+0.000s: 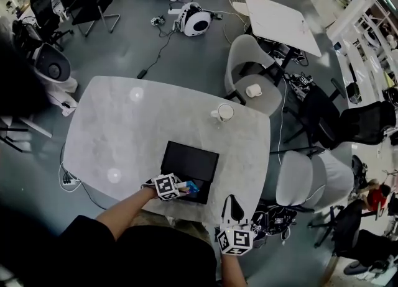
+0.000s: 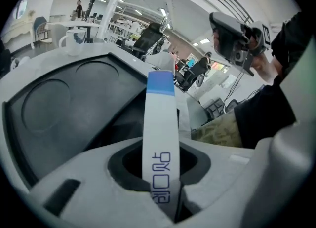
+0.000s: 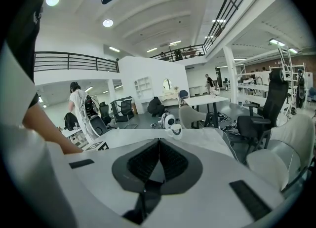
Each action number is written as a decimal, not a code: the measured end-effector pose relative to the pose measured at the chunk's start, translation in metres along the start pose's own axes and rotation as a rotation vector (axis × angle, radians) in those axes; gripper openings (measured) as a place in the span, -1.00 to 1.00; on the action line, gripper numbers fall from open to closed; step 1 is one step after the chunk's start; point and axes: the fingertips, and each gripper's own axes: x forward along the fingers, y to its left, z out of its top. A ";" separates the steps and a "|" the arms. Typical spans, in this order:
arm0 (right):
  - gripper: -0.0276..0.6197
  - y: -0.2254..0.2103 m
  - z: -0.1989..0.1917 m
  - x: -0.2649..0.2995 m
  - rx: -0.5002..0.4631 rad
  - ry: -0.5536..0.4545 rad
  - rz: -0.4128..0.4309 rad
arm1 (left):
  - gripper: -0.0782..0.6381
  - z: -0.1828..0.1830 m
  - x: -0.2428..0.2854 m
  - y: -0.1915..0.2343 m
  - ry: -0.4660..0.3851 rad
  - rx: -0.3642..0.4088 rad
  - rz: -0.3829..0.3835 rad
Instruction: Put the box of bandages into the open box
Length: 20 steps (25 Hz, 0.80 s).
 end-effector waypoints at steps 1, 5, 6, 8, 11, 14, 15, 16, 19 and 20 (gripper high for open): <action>-0.88 -0.001 0.001 -0.001 0.004 -0.002 -0.002 | -0.51 0.001 0.003 0.000 0.011 0.012 0.000; -0.88 -0.005 0.005 -0.003 0.021 -0.023 -0.021 | -0.51 -0.003 0.013 0.002 0.047 0.035 -0.005; -0.88 -0.007 0.007 -0.003 0.024 -0.028 -0.025 | -0.50 -0.005 0.016 0.001 0.063 0.043 -0.013; -0.88 -0.010 0.009 -0.005 0.029 -0.035 -0.030 | -0.44 -0.010 0.021 -0.004 0.102 0.069 -0.042; -0.88 -0.017 0.005 -0.010 0.040 -0.034 -0.052 | -0.36 -0.012 0.024 -0.005 0.123 0.091 -0.055; -0.88 -0.021 -0.002 -0.013 0.051 -0.024 -0.073 | -0.26 -0.011 0.025 0.002 0.117 0.097 -0.026; -0.88 -0.022 -0.004 -0.013 0.055 -0.021 -0.077 | -0.23 -0.010 0.026 0.004 0.116 0.101 -0.018; -0.88 -0.023 -0.006 -0.014 0.058 -0.018 -0.080 | -0.23 -0.010 0.026 0.005 0.116 0.107 -0.013; -0.88 -0.022 -0.009 -0.013 0.063 -0.016 -0.082 | -0.21 -0.007 0.026 0.005 0.109 0.124 -0.008; -0.88 -0.021 -0.008 -0.012 0.064 -0.015 -0.080 | -0.20 -0.005 0.024 0.005 0.105 0.126 -0.008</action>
